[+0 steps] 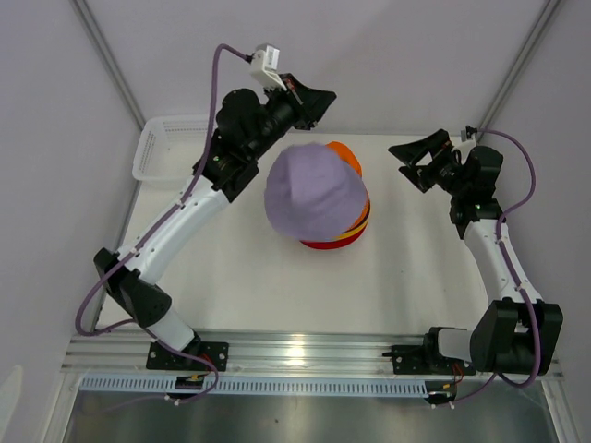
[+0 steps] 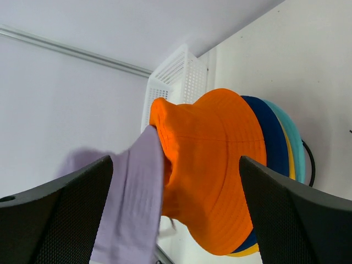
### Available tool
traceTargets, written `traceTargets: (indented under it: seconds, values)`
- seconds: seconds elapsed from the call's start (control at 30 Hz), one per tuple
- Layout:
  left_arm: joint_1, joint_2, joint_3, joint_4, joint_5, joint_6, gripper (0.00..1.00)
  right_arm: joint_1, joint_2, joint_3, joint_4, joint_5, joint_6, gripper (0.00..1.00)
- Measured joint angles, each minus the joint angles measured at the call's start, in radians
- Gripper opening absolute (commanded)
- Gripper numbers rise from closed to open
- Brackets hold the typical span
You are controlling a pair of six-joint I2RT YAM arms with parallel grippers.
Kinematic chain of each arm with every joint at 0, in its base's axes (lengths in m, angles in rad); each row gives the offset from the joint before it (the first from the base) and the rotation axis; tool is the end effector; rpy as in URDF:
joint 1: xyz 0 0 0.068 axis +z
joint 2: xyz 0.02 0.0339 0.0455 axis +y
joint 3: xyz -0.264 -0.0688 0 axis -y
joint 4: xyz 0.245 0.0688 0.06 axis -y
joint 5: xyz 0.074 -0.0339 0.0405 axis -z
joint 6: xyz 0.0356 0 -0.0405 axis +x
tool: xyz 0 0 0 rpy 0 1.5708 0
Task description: Stack the hats
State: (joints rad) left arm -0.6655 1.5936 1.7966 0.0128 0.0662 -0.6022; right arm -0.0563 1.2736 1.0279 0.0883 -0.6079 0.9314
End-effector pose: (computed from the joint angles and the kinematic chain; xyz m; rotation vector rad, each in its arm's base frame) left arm 0.2824 -0.2247 0.5090 0.1051 1.4408 -1.1011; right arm 0.2975 0.0036 0.3484 0.4246 1.7957 1.1512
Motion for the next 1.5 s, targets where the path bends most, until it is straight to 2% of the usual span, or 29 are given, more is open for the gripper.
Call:
traceTargets:
  seconds: [0.3,0.4,0.43,0.5,0.53,0.67,0.73,0.9,1.03,1.13,1.23,1.43,1.5]
  values:
    - [-0.001,0.056,-0.037,-0.050,-0.004,0.044,0.02,-0.003,0.008,0.000,0.024,-0.013,0.019,1.00]
    - [-0.002,0.031,-0.061,-0.110,-0.064,0.114,0.19,-0.005,0.019,0.000,0.029,-0.038,0.009,1.00]
    - [0.000,0.000,-0.102,-0.140,-0.094,0.141,0.35,-0.005,0.022,0.000,0.028,-0.050,-0.002,1.00]
    - [0.011,-0.089,-0.221,-0.169,-0.148,0.180,0.55,-0.005,0.020,0.000,0.011,-0.075,-0.050,1.00]
    - [0.027,-0.156,-0.302,-0.197,-0.170,0.192,0.68,-0.005,0.014,0.000,-0.005,-0.087,-0.089,0.99]
    - [0.196,-0.453,-0.579,-0.289,-0.221,0.151,0.81,0.018,-0.043,0.001,-0.089,-0.123,-0.290,1.00]
    - [0.269,-0.581,-0.679,-0.316,-0.254,0.106,0.88,0.076,-0.095,0.007,-0.158,-0.115,-0.428,0.99]
    - [0.298,-0.738,-0.896,-0.380,-0.257,-0.007,0.94,0.324,-0.204,0.019,-0.212,-0.123,-0.679,0.99]
    - [0.425,-0.759,-1.079,-0.429,-0.184,-0.078,0.96,0.611,-0.189,0.080,-0.278,-0.006,-0.855,0.99]
    - [0.508,-0.797,-1.161,-0.475,-0.145,-0.105,0.97,0.820,-0.094,0.157,-0.334,0.104,-0.969,1.00]
    - [0.548,-0.892,-1.179,-0.499,-0.134,-0.106,0.99,0.949,0.027,0.218,-0.392,0.212,-1.046,0.99]
    - [0.608,-1.031,-1.180,-0.498,-0.133,-0.105,0.99,1.110,0.322,0.316,-0.490,0.435,-1.148,0.94]
    - [0.624,-1.053,-1.185,-0.499,-0.133,-0.103,1.00,1.127,0.407,0.343,-0.528,0.477,-1.164,0.88]
